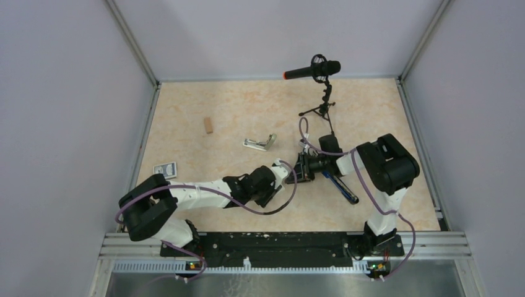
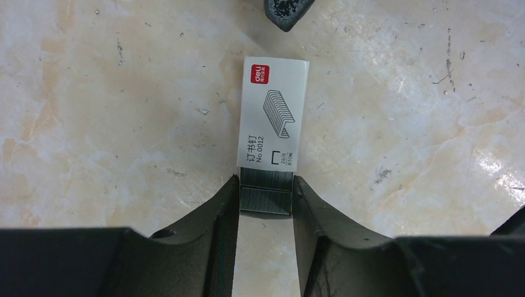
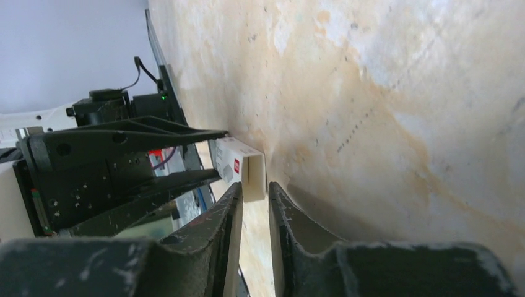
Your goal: Load the staples into the stapler
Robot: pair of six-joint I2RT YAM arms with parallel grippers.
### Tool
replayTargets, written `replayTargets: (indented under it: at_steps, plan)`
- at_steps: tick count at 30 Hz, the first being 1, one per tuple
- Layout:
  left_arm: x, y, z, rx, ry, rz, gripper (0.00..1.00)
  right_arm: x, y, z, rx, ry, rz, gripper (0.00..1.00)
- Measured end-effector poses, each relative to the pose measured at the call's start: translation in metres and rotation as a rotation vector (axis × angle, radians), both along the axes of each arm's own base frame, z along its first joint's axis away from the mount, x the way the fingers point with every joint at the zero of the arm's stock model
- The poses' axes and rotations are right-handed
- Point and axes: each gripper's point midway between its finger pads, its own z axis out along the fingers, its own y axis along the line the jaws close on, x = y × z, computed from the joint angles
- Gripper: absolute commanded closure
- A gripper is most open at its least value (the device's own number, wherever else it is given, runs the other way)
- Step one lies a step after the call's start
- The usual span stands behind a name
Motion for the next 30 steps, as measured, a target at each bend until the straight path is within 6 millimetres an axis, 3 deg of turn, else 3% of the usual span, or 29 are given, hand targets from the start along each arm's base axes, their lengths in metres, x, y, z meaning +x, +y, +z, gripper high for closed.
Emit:
replayTargets:
  at_steps: [22,30]
  plan:
    - [0.000,-0.002,0.000,-0.014,0.001,0.003,0.60,-0.014,0.015,-0.001,0.014,0.018,0.036,0.79]
    - [0.000,-0.003,0.001,-0.016,0.001,0.002,0.61,-0.017,0.018,-0.002,0.019,0.030,0.043,0.85]
